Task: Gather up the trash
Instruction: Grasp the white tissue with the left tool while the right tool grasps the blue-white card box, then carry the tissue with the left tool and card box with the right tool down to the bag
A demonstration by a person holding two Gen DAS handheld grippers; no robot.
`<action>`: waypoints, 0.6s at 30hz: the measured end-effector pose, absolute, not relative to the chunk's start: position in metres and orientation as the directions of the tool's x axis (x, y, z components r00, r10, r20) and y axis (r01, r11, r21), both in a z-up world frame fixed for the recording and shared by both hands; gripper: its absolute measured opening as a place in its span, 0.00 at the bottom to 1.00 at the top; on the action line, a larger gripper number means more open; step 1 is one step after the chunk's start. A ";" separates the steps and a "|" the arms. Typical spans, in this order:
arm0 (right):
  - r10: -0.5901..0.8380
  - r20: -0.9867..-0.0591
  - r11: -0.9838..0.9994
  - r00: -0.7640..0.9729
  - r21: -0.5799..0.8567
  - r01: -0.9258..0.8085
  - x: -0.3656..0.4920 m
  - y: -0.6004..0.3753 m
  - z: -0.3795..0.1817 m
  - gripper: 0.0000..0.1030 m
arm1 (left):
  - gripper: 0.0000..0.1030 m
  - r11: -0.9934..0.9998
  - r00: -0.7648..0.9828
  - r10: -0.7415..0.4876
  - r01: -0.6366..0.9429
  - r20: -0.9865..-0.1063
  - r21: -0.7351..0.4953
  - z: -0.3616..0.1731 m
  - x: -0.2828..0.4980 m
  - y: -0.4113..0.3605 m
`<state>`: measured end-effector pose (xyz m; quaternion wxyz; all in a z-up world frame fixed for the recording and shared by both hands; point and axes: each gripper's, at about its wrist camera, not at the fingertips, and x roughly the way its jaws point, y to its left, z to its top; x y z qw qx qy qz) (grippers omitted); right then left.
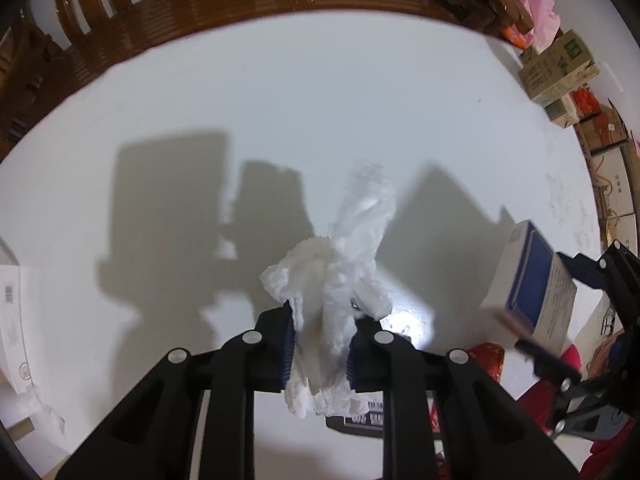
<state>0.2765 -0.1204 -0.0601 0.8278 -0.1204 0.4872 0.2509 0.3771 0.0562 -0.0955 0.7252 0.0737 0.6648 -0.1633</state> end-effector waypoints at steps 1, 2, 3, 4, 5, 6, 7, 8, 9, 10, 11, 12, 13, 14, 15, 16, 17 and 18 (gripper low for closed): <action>0.289 -0.861 0.853 0.418 0.034 -0.520 0.274 -0.124 -0.054 0.58 | 0.19 0.936 0.079 -0.141 0.334 -0.987 -0.107 -0.088 0.375 0.058; 0.291 -0.856 0.857 0.427 0.035 -0.514 0.272 -0.128 -0.048 0.59 | 0.19 0.938 0.095 -0.140 0.332 -0.986 -0.102 -0.080 0.371 0.058; 0.288 -0.852 0.861 0.437 0.031 -0.507 0.271 -0.128 -0.044 0.59 | 0.19 0.939 0.111 -0.140 0.330 -0.984 -0.097 -0.070 0.362 0.056; 0.280 -0.845 0.868 0.455 0.020 -0.497 0.267 -0.131 -0.036 0.59 | 0.19 0.939 0.123 -0.140 0.333 -0.982 -0.093 -0.062 0.355 0.056; 0.278 -0.839 0.871 0.468 0.015 -0.491 0.264 -0.133 -0.029 0.59 | 0.19 0.938 0.137 -0.140 0.336 -0.981 -0.087 -0.054 0.349 0.056; 0.277 -0.834 0.872 0.477 0.010 -0.489 0.261 -0.133 -0.023 0.59 | 0.19 0.937 0.155 -0.137 0.341 -0.978 -0.077 -0.044 0.342 0.055; 0.271 -0.827 0.876 0.493 -0.001 -0.483 0.256 -0.134 -0.016 0.59 | 0.19 0.937 0.166 -0.135 0.343 -0.977 -0.071 -0.039 0.339 0.057; 0.263 -0.819 0.879 0.510 -0.015 -0.476 0.251 -0.134 -0.007 0.59 | 0.19 0.935 0.179 -0.134 0.348 -0.975 -0.065 -0.033 0.337 0.059; 0.260 -0.812 0.881 0.523 -0.022 -0.472 0.246 -0.133 0.000 0.59 | 0.19 0.934 0.191 -0.134 0.353 -0.972 -0.059 -0.025 0.331 0.060; 0.257 -0.800 0.884 0.542 -0.032 -0.466 0.238 -0.134 0.011 0.59 | 0.19 0.932 0.210 -0.134 0.360 -0.968 -0.050 -0.015 0.320 0.060; 0.255 -0.791 0.887 0.556 -0.038 -0.460 0.231 -0.134 0.019 0.59 | 0.19 0.930 0.221 -0.133 0.366 -0.966 -0.044 -0.010 0.311 0.054; 0.255 -0.785 0.888 0.565 -0.041 -0.458 0.228 -0.134 0.025 0.59 | 0.19 0.928 0.234 -0.134 0.370 -0.963 -0.039 -0.004 0.301 0.055; 0.256 -0.775 0.889 0.577 -0.045 -0.456 0.224 -0.133 0.032 0.59 | 0.19 0.926 0.251 -0.134 0.375 -0.959 -0.031 0.005 0.289 0.054; 0.256 -0.762 0.892 0.595 -0.052 -0.450 0.214 -0.134 0.041 0.59 | 0.19 0.925 0.266 -0.137 0.378 -0.954 -0.028 0.012 0.278 0.055; 0.255 -0.752 0.893 0.608 -0.058 -0.447 0.205 -0.135 0.049 0.59 | 0.19 0.924 0.277 -0.142 0.381 -0.950 -0.027 0.017 0.270 0.055; 0.255 -0.741 0.894 0.621 -0.065 -0.444 0.197 -0.136 0.058 0.59 | 0.19 0.922 0.294 -0.146 0.387 -0.945 -0.023 0.025 0.257 0.056; 0.255 -0.733 0.895 0.631 -0.069 -0.441 0.191 -0.136 0.064 0.59 | 0.19 0.919 0.305 -0.151 0.394 -0.940 -0.020 0.030 0.247 0.054; 0.257 -0.725 0.894 0.640 -0.073 -0.442 0.181 -0.136 0.070 0.58 | 0.19 0.915 0.314 -0.157 0.403 -0.936 -0.018 0.033 0.236 0.053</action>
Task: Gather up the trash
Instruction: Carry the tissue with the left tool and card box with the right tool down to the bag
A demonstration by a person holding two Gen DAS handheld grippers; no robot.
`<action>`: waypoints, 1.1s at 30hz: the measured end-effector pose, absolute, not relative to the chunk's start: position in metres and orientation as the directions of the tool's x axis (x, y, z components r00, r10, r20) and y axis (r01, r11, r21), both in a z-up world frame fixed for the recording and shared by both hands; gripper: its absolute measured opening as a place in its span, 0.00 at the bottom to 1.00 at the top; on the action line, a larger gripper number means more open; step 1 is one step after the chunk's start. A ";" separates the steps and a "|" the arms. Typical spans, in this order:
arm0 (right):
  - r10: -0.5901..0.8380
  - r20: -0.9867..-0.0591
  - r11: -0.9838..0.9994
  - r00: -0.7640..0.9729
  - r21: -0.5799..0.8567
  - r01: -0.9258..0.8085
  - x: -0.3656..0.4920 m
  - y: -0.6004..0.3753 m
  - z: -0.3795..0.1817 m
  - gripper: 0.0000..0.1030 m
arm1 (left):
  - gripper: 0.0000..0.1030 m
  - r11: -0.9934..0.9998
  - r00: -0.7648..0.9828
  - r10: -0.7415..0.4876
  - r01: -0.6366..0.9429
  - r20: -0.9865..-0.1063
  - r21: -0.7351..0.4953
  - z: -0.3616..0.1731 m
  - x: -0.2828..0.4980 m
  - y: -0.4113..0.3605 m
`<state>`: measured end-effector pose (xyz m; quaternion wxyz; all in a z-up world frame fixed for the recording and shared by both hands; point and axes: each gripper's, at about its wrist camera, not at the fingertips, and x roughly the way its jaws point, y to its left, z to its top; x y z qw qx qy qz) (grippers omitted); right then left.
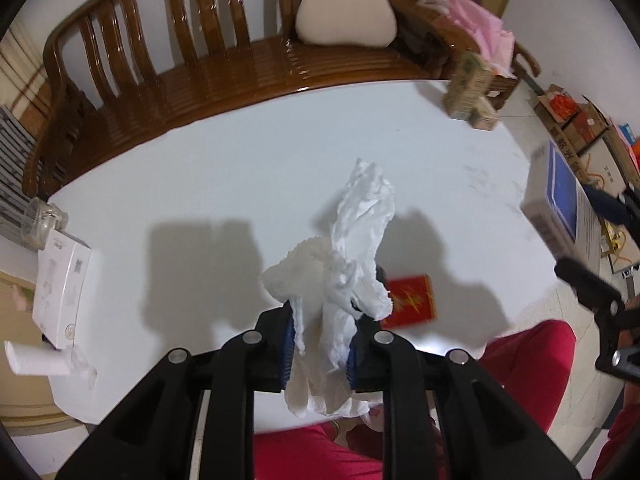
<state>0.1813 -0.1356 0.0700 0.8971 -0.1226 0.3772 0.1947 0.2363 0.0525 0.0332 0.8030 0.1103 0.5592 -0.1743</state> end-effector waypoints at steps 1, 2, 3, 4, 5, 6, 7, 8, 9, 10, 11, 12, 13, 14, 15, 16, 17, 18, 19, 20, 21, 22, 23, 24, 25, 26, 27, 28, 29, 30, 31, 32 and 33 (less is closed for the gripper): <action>0.257 -0.717 0.894 0.648 -0.078 -0.441 0.173 -0.134 0.075 0.59 | 0.19 0.911 0.325 -0.159 0.413 -0.932 -0.012 0.037 0.224 0.049; 0.257 -0.708 0.895 0.658 -0.083 -0.439 0.163 -0.132 0.081 0.59 | 0.19 0.907 0.337 -0.161 0.422 -0.928 -0.004 0.040 0.211 0.046; 0.259 -0.700 0.894 0.666 -0.086 -0.439 0.153 -0.130 0.084 0.58 | 0.19 0.904 0.343 -0.165 0.428 -0.925 -0.003 0.041 0.204 0.043; 0.261 -0.692 0.894 0.673 -0.090 -0.439 0.145 -0.129 0.088 0.58 | 0.19 0.899 0.351 -0.177 0.438 -0.920 -0.006 0.044 0.189 0.041; 0.263 -0.684 0.894 0.681 -0.094 -0.439 0.133 -0.128 0.093 0.58 | 0.19 0.896 0.355 -0.184 0.443 -0.916 -0.008 0.045 0.181 0.040; 0.265 -0.675 0.894 0.689 -0.097 -0.438 0.123 -0.128 0.096 0.58 | 0.19 0.894 0.360 -0.191 0.448 -0.913 -0.010 0.046 0.171 0.040; 0.265 -0.670 0.894 0.693 -0.099 -0.438 0.115 -0.128 0.099 0.58 | 0.19 0.890 0.365 -0.200 0.455 -0.909 -0.013 0.046 0.158 0.039; 0.265 -0.662 0.894 0.701 -0.104 -0.435 0.102 -0.127 0.101 0.58 | 0.19 0.888 0.367 -0.207 0.460 -0.907 -0.017 0.046 0.149 0.038; 0.267 -0.659 0.893 0.703 -0.105 -0.438 0.096 -0.126 0.102 0.58 | 0.19 0.886 0.366 -0.215 0.464 -0.905 -0.022 0.044 0.138 0.037; 0.270 -0.656 0.891 0.705 -0.106 -0.441 0.087 -0.125 0.103 0.58 | 0.19 0.884 0.365 -0.219 0.467 -0.905 -0.026 0.042 0.130 0.037; 0.268 -0.651 0.891 0.710 -0.114 -0.440 0.076 -0.125 0.104 0.58 | 0.19 0.880 0.361 -0.224 0.474 -0.905 -0.028 0.040 0.121 0.036; 0.268 -0.648 0.888 0.712 -0.120 -0.443 0.067 -0.123 0.104 0.58 | 0.19 0.873 0.357 -0.229 0.487 -0.906 -0.029 0.036 0.111 0.034; 0.268 -0.647 0.887 0.714 -0.125 -0.445 0.061 -0.122 0.103 0.58 | 0.19 0.870 0.357 -0.230 0.493 -0.905 -0.027 0.032 0.106 0.033; 0.263 -0.643 0.886 0.719 -0.134 -0.444 0.054 -0.122 0.102 0.58 | 0.19 0.868 0.356 -0.229 0.496 -0.906 -0.025 0.028 0.099 0.032; 0.261 -0.642 0.887 0.721 -0.136 -0.442 0.049 -0.121 0.100 0.58 | 0.19 0.866 0.350 -0.232 0.499 -0.908 -0.029 0.025 0.093 0.030; 0.263 -0.643 0.887 0.719 -0.132 -0.443 0.042 -0.121 0.099 0.58 | 0.19 0.863 0.336 -0.240 0.504 -0.911 -0.041 0.019 0.087 0.028; 0.264 -0.645 0.888 0.717 -0.128 -0.442 0.036 -0.121 0.096 0.58 | 0.19 0.860 0.331 -0.243 0.509 -0.912 -0.044 0.015 0.081 0.026; 0.261 -0.646 0.889 0.717 -0.128 -0.440 0.030 -0.121 0.093 0.58 | 0.19 0.859 0.331 -0.243 0.511 -0.912 -0.043 0.012 0.077 0.025; 0.262 -0.648 0.889 0.715 -0.127 -0.441 0.025 -0.121 0.091 0.58 | 0.19 0.857 0.327 -0.245 0.514 -0.912 -0.046 0.007 0.072 0.023; 0.262 -0.653 0.889 0.711 -0.124 -0.441 0.021 -0.121 0.087 0.58 | 0.19 0.854 0.320 -0.252 0.517 -0.913 -0.054 0.004 0.068 0.022; 0.262 -0.658 0.889 0.706 -0.119 -0.441 0.016 -0.121 0.083 0.58 | 0.19 0.852 0.314 -0.259 0.520 -0.914 -0.063 0.001 0.064 0.021; 0.263 -0.664 0.888 0.700 -0.118 -0.445 0.011 -0.120 0.080 0.58 | 0.19 0.850 0.309 -0.262 0.523 -0.914 -0.067 -0.003 0.060 0.019; 0.258 -0.668 0.887 0.697 -0.121 -0.445 0.006 -0.119 0.075 0.59 | 0.19 0.846 0.305 -0.267 0.528 -0.914 -0.070 -0.006 0.056 0.017; 0.254 -0.673 0.887 0.695 -0.124 -0.445 0.002 -0.119 0.072 0.58 | 0.19 0.840 0.299 -0.275 0.536 -0.914 -0.078 -0.011 0.051 0.014; 0.253 -0.678 0.885 0.690 -0.125 -0.448 -0.002 -0.118 0.069 0.58 | 0.19 0.838 0.294 -0.282 0.539 -0.913 -0.085 -0.013 0.048 0.013; 0.252 -0.686 0.884 0.683 -0.123 -0.450 -0.006 -0.117 0.063 0.58 | 0.19 0.835 0.286 -0.294 0.542 -0.912 -0.099 -0.018 0.045 0.011; 0.252 -0.692 0.885 0.677 -0.119 -0.451 -0.009 -0.117 0.059 0.58 | 0.19 0.833 0.283 -0.299 0.543 -0.911 -0.105 -0.021 0.043 0.010; 0.256 -0.700 0.884 0.667 -0.110 -0.454 -0.012 -0.117 0.055 0.59 | 0.19 0.831 0.278 -0.304 0.545 -0.911 -0.111 -0.026 0.040 0.008; 0.258 -0.710 0.884 0.655 -0.099 -0.456 -0.014 -0.117 0.049 0.59 | 0.19 0.830 0.278 -0.303 0.547 -0.912 -0.108 -0.031 0.037 0.006; 0.255 -0.718 0.885 0.648 -0.096 -0.455 -0.018 -0.116 0.044 0.58 | 0.19 0.830 0.281 -0.301 0.548 -0.911 -0.105 -0.034 0.035 0.004; 0.252 -0.724 0.886 0.643 -0.095 -0.455 -0.021 -0.115 0.040 0.58 | 0.19 0.829 0.281 -0.300 0.550 -0.912 -0.103 -0.039 0.032 0.002; 0.250 -0.731 0.887 0.635 -0.090 -0.453 -0.023 -0.115 0.034 0.58 | 0.19 0.827 0.279 -0.300 0.552 -0.912 -0.103 -0.044 0.030 0.001; 0.249 -0.739 0.888 0.626 -0.083 -0.452 -0.025 -0.115 0.030 0.58 | 0.19 0.827 0.275 -0.300 0.553 -0.914 -0.105 -0.049 0.028 -0.001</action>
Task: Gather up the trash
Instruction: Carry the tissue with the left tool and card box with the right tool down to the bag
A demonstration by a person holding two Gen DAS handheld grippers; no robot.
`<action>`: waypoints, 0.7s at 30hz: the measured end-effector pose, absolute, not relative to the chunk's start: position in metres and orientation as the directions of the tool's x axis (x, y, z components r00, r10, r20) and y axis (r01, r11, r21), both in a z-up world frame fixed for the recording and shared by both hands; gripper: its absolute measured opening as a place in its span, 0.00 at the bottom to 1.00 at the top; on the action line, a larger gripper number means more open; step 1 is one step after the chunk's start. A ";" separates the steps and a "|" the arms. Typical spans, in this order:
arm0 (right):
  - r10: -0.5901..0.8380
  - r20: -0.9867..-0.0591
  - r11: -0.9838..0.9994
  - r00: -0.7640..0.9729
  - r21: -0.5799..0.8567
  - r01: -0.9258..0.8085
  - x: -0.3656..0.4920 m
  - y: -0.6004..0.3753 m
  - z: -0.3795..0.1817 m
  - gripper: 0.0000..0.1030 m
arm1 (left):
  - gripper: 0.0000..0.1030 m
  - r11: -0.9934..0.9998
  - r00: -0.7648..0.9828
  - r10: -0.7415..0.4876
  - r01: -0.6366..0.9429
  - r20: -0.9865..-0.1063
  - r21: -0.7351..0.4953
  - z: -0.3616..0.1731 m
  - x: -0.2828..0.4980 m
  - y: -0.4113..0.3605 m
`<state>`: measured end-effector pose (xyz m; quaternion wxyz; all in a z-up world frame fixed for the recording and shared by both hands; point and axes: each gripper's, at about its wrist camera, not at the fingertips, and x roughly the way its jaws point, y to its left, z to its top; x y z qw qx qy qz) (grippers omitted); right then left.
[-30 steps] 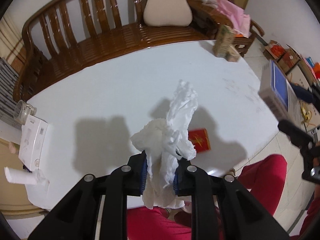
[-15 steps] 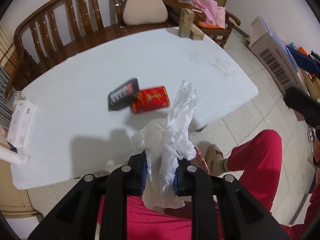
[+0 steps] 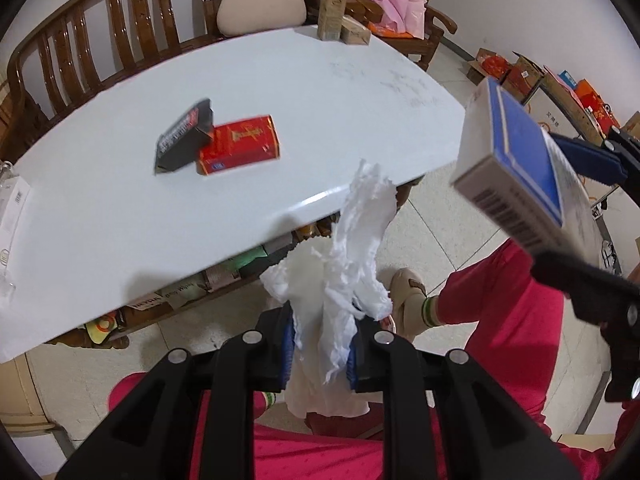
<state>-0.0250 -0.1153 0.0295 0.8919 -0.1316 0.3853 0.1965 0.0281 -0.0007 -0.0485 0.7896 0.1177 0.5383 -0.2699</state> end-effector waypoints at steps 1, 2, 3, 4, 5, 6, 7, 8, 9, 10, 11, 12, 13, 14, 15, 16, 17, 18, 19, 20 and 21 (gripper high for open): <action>0.250 -0.749 0.890 0.614 -0.073 -0.451 -0.026 -0.116 0.022 0.58 | 0.19 0.827 0.270 -0.296 0.553 -0.916 -0.104 -0.054 0.026 -0.002; 0.248 -0.754 0.891 0.608 -0.068 -0.449 -0.029 -0.116 0.017 0.58 | 0.19 0.825 0.267 -0.290 0.556 -0.919 -0.099 -0.061 0.023 -0.004; 0.245 -0.761 0.892 0.601 -0.065 -0.447 -0.031 -0.116 0.011 0.58 | 0.19 0.825 0.265 -0.286 0.557 -0.921 -0.096 -0.065 0.021 -0.005; 0.246 -0.765 0.894 0.595 -0.059 -0.445 -0.032 -0.118 0.008 0.58 | 0.19 0.824 0.259 -0.281 0.559 -0.924 -0.093 -0.072 0.018 -0.007; 0.251 -0.773 0.896 0.583 -0.041 -0.441 -0.033 -0.118 0.001 0.58 | 0.19 0.822 0.255 -0.278 0.562 -0.926 -0.092 -0.076 0.016 -0.009; 0.257 -0.781 0.897 0.570 -0.028 -0.442 -0.035 -0.118 -0.005 0.58 | 0.19 0.820 0.251 -0.276 0.565 -0.928 -0.091 -0.082 0.014 -0.010; 0.257 -0.785 0.897 0.564 -0.023 -0.441 -0.037 -0.118 -0.010 0.58 | 0.19 0.819 0.248 -0.276 0.566 -0.929 -0.092 -0.085 0.013 -0.010; 0.252 -0.791 0.899 0.558 -0.023 -0.438 -0.039 -0.118 -0.016 0.58 | 0.19 0.818 0.240 -0.275 0.566 -0.931 -0.096 -0.091 0.012 -0.011; 0.247 -0.796 0.899 0.552 -0.024 -0.437 -0.040 -0.118 -0.022 0.58 | 0.19 0.818 0.236 -0.275 0.567 -0.932 -0.097 -0.094 0.011 -0.011; 0.244 -0.800 0.900 0.549 -0.024 -0.435 -0.040 -0.118 -0.025 0.58 | 0.19 0.820 0.233 -0.269 0.565 -0.935 -0.095 -0.100 0.011 -0.012; 0.239 -0.805 0.902 0.543 -0.023 -0.431 -0.041 -0.118 -0.031 0.58 | 0.19 0.821 0.229 -0.264 0.564 -0.937 -0.093 -0.105 0.012 -0.012; 0.237 -0.809 0.903 0.537 -0.020 -0.429 -0.041 -0.119 -0.035 0.58 | 0.19 0.820 0.218 -0.261 0.564 -0.940 -0.097 -0.111 0.012 -0.013; 0.234 -0.813 0.904 0.533 -0.020 -0.427 -0.042 -0.120 -0.039 0.58 | 0.19 0.820 0.209 -0.262 0.563 -0.942 -0.103 -0.115 0.012 -0.013; 0.229 -0.817 0.906 0.530 -0.020 -0.423 -0.042 -0.121 -0.044 0.58 | 0.19 0.820 0.200 -0.257 0.563 -0.945 -0.104 -0.122 0.013 -0.014; 0.226 -0.820 0.907 0.525 -0.020 -0.420 -0.042 -0.122 -0.048 0.58 | 0.19 0.820 0.197 -0.253 0.563 -0.947 -0.102 -0.125 0.012 -0.015; 0.225 -0.824 0.908 0.519 -0.015 -0.418 -0.042 -0.122 -0.053 0.58 | 0.19 0.820 0.191 -0.247 0.564 -0.950 -0.099 -0.131 0.012 -0.016; 0.222 -0.828 0.910 0.515 -0.014 -0.415 -0.042 -0.124 -0.057 0.58 | 0.19 0.819 0.183 -0.243 0.564 -0.953 -0.100 -0.137 0.011 -0.017; 0.216 -0.832 0.911 0.511 -0.017 -0.412 -0.041 -0.124 -0.062 0.58 | 0.19 0.820 0.174 -0.239 0.564 -0.955 -0.102 -0.142 0.012 -0.018; 0.213 -0.837 0.911 0.504 -0.015 -0.411 -0.041 -0.124 -0.067 0.58 | 0.19 0.820 0.162 -0.235 0.563 -0.959 -0.106 -0.150 0.013 -0.019; 0.211 -0.845 0.913 0.491 -0.008 -0.407 -0.039 -0.125 -0.075 0.58 | 0.19 0.821 0.150 -0.231 0.561 -0.961 -0.110 -0.157 0.013 -0.021; 0.211 -0.849 0.914 0.484 -0.004 -0.405 -0.039 -0.125 -0.080 0.58 | 0.19 0.821 0.140 -0.227 0.560 -0.964 -0.112 -0.163 0.014 -0.023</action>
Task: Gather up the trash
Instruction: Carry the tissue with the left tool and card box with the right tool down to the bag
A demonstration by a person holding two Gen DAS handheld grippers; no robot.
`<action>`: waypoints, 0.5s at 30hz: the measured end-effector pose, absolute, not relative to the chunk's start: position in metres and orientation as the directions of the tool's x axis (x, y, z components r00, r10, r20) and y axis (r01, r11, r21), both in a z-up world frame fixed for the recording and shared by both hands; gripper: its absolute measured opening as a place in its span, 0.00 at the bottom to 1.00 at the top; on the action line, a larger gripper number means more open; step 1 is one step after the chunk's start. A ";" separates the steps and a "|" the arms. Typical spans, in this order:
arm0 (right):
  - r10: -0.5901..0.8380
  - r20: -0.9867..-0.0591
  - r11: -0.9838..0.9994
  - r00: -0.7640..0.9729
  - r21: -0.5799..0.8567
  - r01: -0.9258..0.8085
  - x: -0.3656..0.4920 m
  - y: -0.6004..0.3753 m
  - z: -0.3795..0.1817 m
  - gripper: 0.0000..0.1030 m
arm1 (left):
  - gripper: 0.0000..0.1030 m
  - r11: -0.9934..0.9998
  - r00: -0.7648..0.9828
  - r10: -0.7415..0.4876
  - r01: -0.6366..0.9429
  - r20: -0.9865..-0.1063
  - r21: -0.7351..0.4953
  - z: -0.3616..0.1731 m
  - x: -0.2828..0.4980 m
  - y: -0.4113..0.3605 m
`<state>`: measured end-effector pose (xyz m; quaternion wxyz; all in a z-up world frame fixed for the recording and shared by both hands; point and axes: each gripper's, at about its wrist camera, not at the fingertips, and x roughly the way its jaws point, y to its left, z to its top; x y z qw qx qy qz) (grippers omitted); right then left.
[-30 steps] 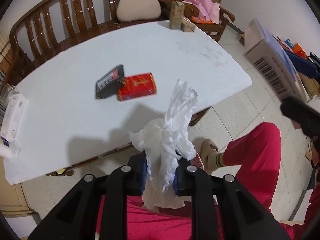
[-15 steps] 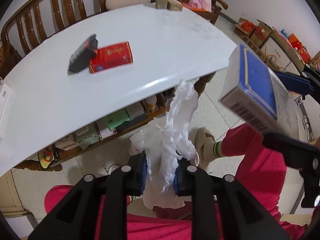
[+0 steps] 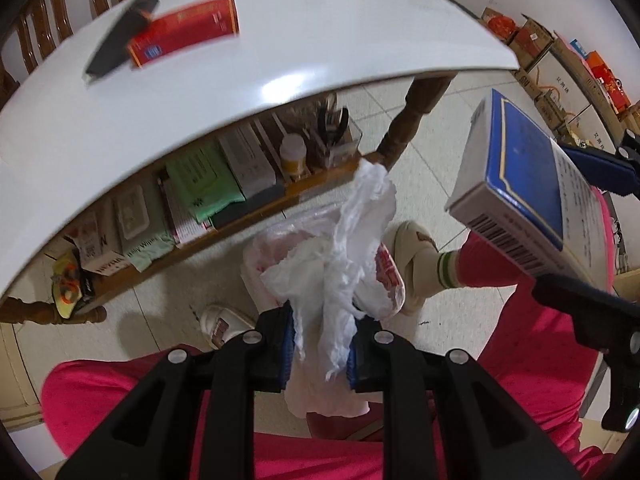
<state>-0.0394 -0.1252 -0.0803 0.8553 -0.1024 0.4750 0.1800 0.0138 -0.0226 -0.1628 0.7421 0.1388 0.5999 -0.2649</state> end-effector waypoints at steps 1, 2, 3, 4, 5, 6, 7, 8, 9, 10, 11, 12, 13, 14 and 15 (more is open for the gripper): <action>0.210 -0.855 0.915 0.475 0.001 -0.403 -0.038 -0.126 -0.086 0.58 | 0.19 0.822 0.133 -0.224 0.559 -0.966 -0.113 -0.167 0.014 -0.024; 0.207 -0.862 0.917 0.462 0.006 -0.400 -0.037 -0.127 -0.094 0.58 | 0.19 0.822 0.119 -0.221 0.557 -0.968 -0.119 -0.174 0.015 -0.025; 0.204 -0.868 0.918 0.453 0.008 -0.397 -0.036 -0.127 -0.101 0.58 | 0.19 0.822 0.109 -0.220 0.555 -0.969 -0.125 -0.179 0.016 -0.026; 0.203 -0.873 0.920 0.443 0.014 -0.392 -0.034 -0.128 -0.108 0.58 | 0.19 0.822 0.094 -0.220 0.553 -0.971 -0.133 -0.186 0.017 -0.027; 0.203 -0.878 0.921 0.434 0.020 -0.389 -0.032 -0.129 -0.113 0.58 | 0.19 0.823 0.081 -0.219 0.551 -0.972 -0.139 -0.191 0.017 -0.029; 0.201 -0.883 0.923 0.423 0.026 -0.385 -0.031 -0.130 -0.120 0.58 | 0.19 0.824 0.068 -0.216 0.547 -0.974 -0.144 -0.198 0.018 -0.030; 0.199 -0.887 0.924 0.418 0.027 -0.381 -0.030 -0.130 -0.125 0.58 | 0.19 0.826 0.057 -0.212 0.544 -0.976 -0.148 -0.204 0.019 -0.031; 0.194 -0.892 0.925 0.409 0.028 -0.378 -0.028 -0.131 -0.132 0.58 | 0.19 0.828 0.044 -0.209 0.540 -0.977 -0.152 -0.210 0.020 -0.032; 0.191 -0.896 0.927 0.400 0.030 -0.375 -0.026 -0.131 -0.138 0.58 | 0.19 0.831 0.033 -0.204 0.534 -0.978 -0.156 -0.217 0.022 -0.033; 0.191 -0.899 0.928 0.393 0.035 -0.372 -0.025 -0.132 -0.142 0.58 | 0.19 0.834 0.022 -0.201 0.529 -0.979 -0.159 -0.223 0.024 -0.033; 0.194 -0.905 0.930 0.379 0.046 -0.365 -0.022 -0.134 -0.149 0.58 | 0.19 0.836 0.008 -0.199 0.523 -0.980 -0.165 -0.229 0.027 -0.033; 0.195 -0.909 0.932 0.369 0.053 -0.359 -0.020 -0.135 -0.155 0.58 | 0.19 0.839 -0.001 -0.196 0.518 -0.981 -0.169 -0.234 0.029 -0.033; 0.195 -0.914 0.934 0.355 0.062 -0.352 -0.017 -0.137 -0.163 0.58 | 0.19 0.843 -0.013 -0.192 0.511 -0.981 -0.171 -0.240 0.031 -0.033; 0.192 -0.918 0.935 0.346 0.065 -0.347 -0.015 -0.137 -0.169 0.58 | 0.19 0.846 -0.026 -0.187 0.503 -0.982 -0.174 -0.248 0.034 -0.034; 0.190 -0.922 0.937 0.337 0.067 -0.344 -0.013 -0.138 -0.175 0.58 | 0.19 0.849 -0.039 -0.183 0.497 -0.982 -0.179 -0.253 0.037 -0.035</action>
